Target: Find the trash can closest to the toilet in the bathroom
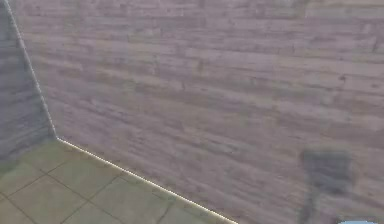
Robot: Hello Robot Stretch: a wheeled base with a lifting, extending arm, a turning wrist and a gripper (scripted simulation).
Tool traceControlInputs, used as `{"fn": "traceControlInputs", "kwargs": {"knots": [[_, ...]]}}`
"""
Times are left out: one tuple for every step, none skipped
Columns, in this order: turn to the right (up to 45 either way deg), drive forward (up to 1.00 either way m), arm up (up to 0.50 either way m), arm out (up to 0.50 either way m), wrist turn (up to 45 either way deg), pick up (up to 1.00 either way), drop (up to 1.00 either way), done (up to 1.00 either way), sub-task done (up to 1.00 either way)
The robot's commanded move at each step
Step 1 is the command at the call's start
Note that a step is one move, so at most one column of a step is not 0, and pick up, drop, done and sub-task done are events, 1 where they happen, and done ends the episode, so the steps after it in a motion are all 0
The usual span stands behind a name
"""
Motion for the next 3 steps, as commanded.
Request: {"fn": "traceControlInputs", "kwargs": {"knots": [[-45.0,0.0,0.0,0.0,0.0,0.0,0.0,0.0,0.0],[-45.0,0.0,0.0,0.0,0.0,0.0,0.0,0.0,0.0],[-39.0,0.0,0.0,0.0,0.0,0.0,0.0,0.0,0.0]]}}
